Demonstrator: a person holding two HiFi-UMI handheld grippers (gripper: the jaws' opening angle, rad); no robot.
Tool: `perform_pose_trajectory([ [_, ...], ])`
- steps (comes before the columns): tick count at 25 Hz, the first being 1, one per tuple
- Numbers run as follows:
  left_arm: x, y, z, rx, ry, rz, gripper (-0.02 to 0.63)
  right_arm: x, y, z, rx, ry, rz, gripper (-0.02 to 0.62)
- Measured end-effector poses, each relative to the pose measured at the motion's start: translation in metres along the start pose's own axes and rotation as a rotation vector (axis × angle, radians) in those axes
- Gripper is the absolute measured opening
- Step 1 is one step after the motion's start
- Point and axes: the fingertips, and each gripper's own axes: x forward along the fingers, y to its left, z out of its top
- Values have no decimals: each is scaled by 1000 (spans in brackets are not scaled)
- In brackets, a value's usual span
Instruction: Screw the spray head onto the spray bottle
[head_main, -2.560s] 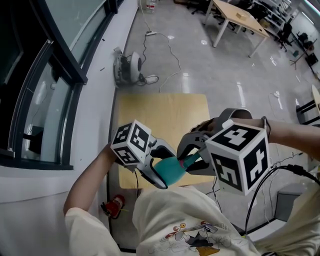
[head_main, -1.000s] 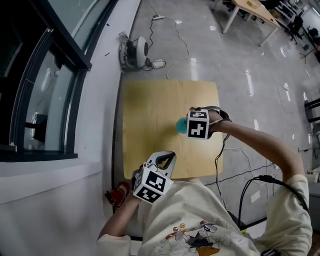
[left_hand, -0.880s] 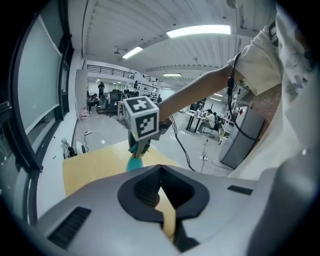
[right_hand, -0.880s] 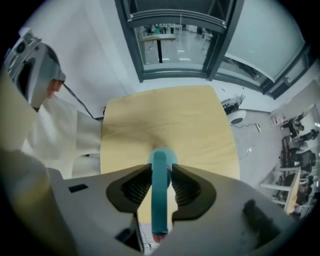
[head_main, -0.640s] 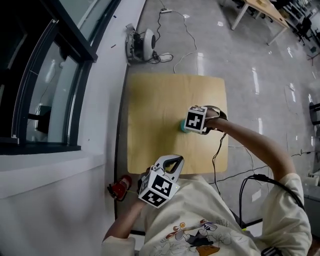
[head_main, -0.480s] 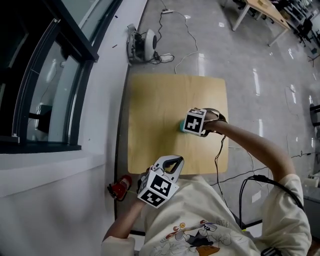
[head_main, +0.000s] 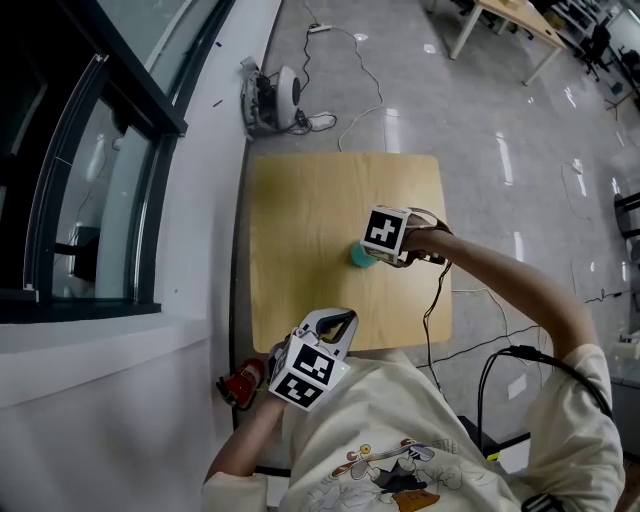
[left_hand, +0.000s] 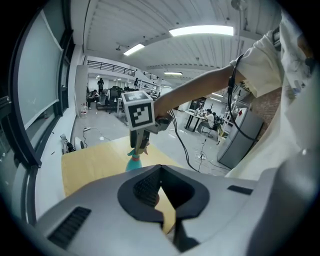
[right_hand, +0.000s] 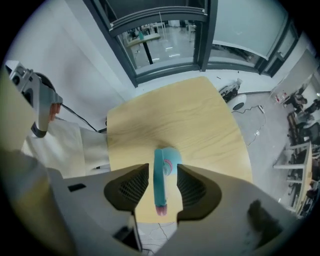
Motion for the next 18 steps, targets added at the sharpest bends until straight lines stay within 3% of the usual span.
perform_pose_trajectory([
  [4,1,2,11,-16,-22,-3,8,-52,-10,4,31,-81,-13,175],
  [7,-2,7,22,-51,-57,1,8,-122,-21,15,80,-261,-57,175],
  [12,-14,25,41,-123,-149,66,8,-269,-24,29,171,-738,-218,173],
  [15,-22,28,58,-125,-200,106,8,-319,-20,-4,310,-945,-389,171],
  [18,-31,31,72,-120,-258,149,8,-318,-15,-51,491,-1086,-560,119],
])
